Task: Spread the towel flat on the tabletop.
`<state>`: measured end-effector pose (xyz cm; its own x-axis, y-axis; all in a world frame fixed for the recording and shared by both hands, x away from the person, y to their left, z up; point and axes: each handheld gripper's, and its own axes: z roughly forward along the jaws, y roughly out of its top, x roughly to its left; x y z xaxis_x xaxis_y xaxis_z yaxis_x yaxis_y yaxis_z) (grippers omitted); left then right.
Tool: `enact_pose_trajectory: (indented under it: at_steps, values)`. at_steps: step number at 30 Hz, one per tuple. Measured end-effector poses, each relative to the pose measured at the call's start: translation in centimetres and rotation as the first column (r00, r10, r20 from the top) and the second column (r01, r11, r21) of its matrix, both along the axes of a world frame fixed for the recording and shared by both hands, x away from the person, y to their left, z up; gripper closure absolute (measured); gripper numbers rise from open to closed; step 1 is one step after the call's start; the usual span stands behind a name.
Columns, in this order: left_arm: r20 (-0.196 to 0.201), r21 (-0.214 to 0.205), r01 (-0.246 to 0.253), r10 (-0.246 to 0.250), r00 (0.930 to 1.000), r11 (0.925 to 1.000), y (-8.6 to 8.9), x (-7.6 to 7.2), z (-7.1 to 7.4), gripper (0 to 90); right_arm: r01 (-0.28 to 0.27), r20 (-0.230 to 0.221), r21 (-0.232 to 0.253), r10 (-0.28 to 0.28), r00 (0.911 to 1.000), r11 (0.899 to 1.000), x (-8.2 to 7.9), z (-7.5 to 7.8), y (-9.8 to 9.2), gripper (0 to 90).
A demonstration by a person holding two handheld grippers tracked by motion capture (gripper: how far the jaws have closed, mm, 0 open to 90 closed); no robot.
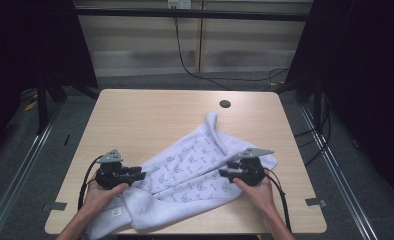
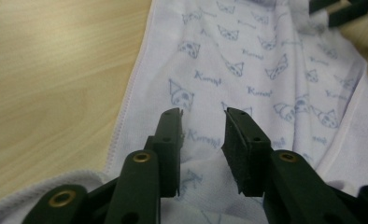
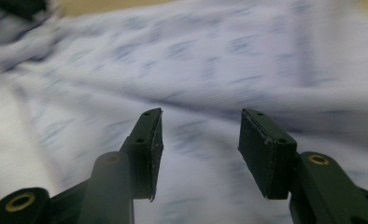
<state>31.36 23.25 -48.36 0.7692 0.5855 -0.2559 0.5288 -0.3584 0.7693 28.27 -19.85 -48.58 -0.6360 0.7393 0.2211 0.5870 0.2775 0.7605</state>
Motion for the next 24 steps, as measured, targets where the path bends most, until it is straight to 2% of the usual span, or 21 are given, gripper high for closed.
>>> enact_pose_trajectory:
  at_steps: [1,2,3,5,6,7,8,9,10,11,12,13,15,17,18,20,24]
  values:
    - [0.005,-0.004,0.005,-0.005,1.0,1.0,0.2,0.1,0.2,67.3,0.0,0.0,0.0,0.0,1.0,1.0,0.0,0.0,0.0,49.9]
    - [0.017,-0.007,-0.001,0.001,0.9999,1.0,0.2,0.2,0.5,69.2,-0.041,0.002,-0.017,0.041,0.9992,0.999,-0.8,0.1,0.9,49.9]
    - [0.019,-0.014,-0.009,0.009,0.9998,0.9999,0.4,0.4,0.7,71.0,-0.104,-0.006,-0.019,0.103,0.9946,0.994,-2.2,-0.1,2.5,49.4]
    - [0.02,-0.038,-0.026,0.027,0.9994,0.9989,0.6,0.7,0.9,71.2,-0.123,-0.009,-0.029,0.123,0.9923,0.992,-2.8,-0.3,3.2,48.4]
    - [0.016,-0.036,-0.032,0.032,0.9993,0.9989,0.6,0.8,0.9,70.0,-0.166,-0.015,-0.074,0.166,0.9861,0.983,-3.4,-1.0,4.5,47.4]
    - [0.013,-0.037,-0.042,0.043,0.999,0.9984,0.7,1.0,0.9,68.5,-0.171,-0.015,-0.095,0.17,0.9853,0.981,-3.5,-1.4,4.9,47.4]
    - [0.016,-0.035,-0.052,0.052,0.9985,0.9981,0.7,1.2,0.9,68.5,-0.171,-0.015,-0.095,0.17,0.9853,0.981,-3.5,-1.4,4.9,47.4]
    - [0.014,-0.037,-0.058,0.058,0.9982,0.9977,0.9,1.4,0.9,66.8,-0.176,0.03,-0.108,0.181,0.9831,0.978,-3.5,-1.9,5.2,49.7]
    - [0.011,-0.046,-0.066,0.066,0.9977,0.9968,1.0,1.5,0.9,66.8,-0.176,0.03,-0.108,0.181,0.9831,0.978,-3.5,-1.9,5.2,49.7]
    - [0.013,-0.054,-0.077,0.078,0.9969,0.9956,1.2,1.6,0.9,64.1,-0.171,0.055,-0.144,0.18,0.9821,0.975,-3.3,-1.9,5.2,57.7]
    - [0.015,-0.071,-0.075,0.077,0.9969,0.9946,1.5,1.6,1.0,64.2,-0.168,0.078,-0.165,0.183,0.9801,0.972,-3.3,-2.0,5.2,61.0]
    - [0.018,-0.075,-0.077,0.078,0.9968,0.9942,1.6,1.6,1.1,64.0,-0.169,0.08,-0.162,0.184,0.9798,0.972,-3.1,-2.0,4.9,66.6]
    - [0.017,-0.083,-0.077,0.078,0.9968,0.9936,1.8,1.5,1.2,64.0,-0.163,0.082,-0.167,0.178,0.9805,0.972,-2.9,-2.0,4.8,68.2]
    - [0.027,-0.095,-0.086,0.089,0.9957,0.9918,2.0,1.3,1.4,64.0,-0.135,0.086,-0.165,0.151,0.9847,0.977,-2.2,-2.1,3.9,81.2]
    - [0.034,-0.101,-0.075,0.079,0.9963,0.992,2.2,1.1,1.6,64.1,-0.103,0.083,-0.148,0.116,0.9897,0.984,-1.5,-2.2,2.7,87.4]
    - [0.036,-0.105,-0.076,0.08,0.9961,0.9916,2.2,1.0,1.7,64.1,-0.088,0.076,-0.14,0.099,0.9921,0.986,-1.2,-2.2,2.2,88.0]
    - [0.022,-0.109,-0.072,0.075,0.997,0.9914,2.0,1.1,1.5,64.3,-0.027,0.042,-0.1,0.032,0.9986,0.995,0.2,-2.4,-0.6,88.8]
